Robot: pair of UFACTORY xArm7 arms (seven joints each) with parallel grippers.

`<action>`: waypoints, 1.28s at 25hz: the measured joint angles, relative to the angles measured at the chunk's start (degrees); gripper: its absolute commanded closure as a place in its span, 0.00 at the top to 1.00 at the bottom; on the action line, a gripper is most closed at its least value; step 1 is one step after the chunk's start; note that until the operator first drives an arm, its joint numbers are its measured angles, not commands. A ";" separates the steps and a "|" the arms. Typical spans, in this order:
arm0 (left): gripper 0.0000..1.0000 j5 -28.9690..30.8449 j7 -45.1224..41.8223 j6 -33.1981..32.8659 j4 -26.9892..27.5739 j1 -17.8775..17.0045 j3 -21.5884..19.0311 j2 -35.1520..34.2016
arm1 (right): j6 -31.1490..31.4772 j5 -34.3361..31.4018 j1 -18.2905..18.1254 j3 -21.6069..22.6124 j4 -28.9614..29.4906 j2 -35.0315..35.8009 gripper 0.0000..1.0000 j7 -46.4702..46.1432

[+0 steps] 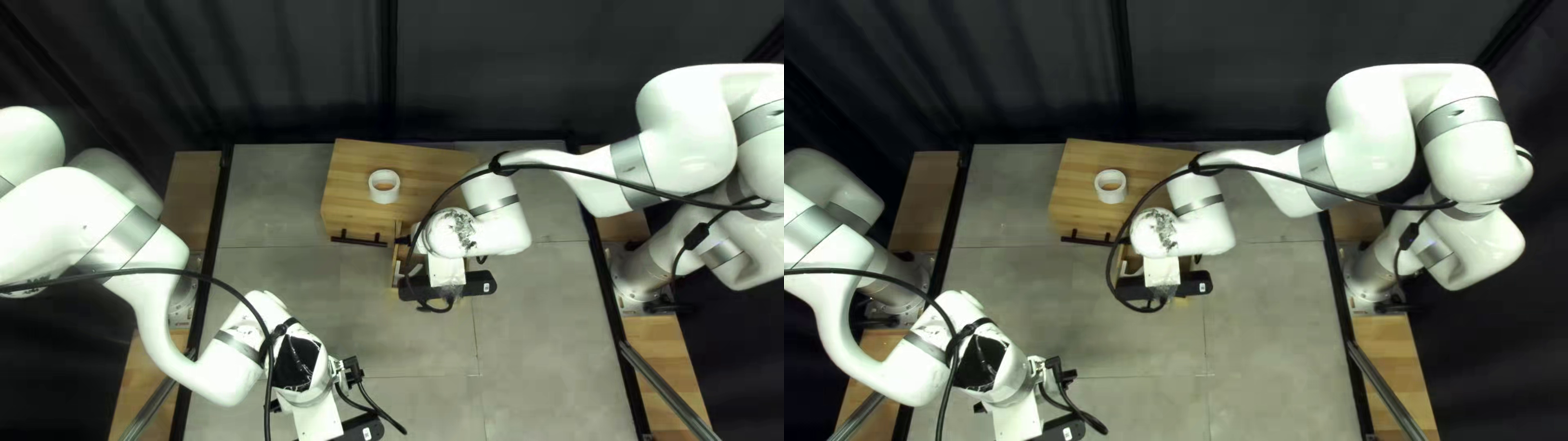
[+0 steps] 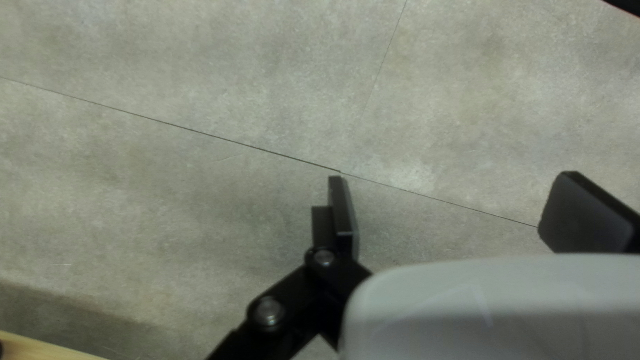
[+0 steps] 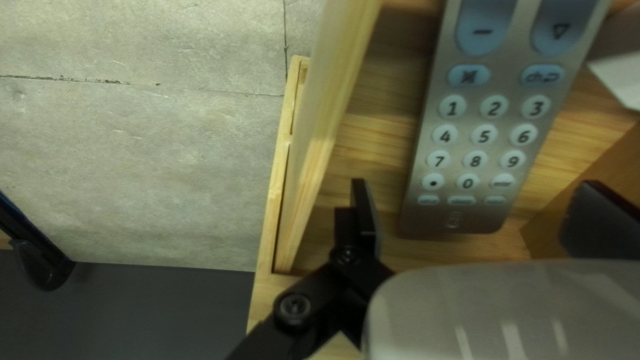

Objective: Open drawers and place objects into drawer and close

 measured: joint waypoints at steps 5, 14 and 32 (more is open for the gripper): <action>1.00 0.00 0.00 0.00 0.00 0.00 0.00 0.00 | -0.50 -0.17 -0.12 -0.12 -0.26 0.12 0.05 0.10; 1.00 0.00 0.00 0.00 0.00 0.00 0.00 0.00 | 3.03 -0.75 0.81 0.15 1.87 -1.53 0.06 0.42; 1.00 0.00 0.00 0.00 0.00 0.00 0.00 0.00 | 2.22 -1.54 1.01 0.04 0.64 -2.20 0.04 1.48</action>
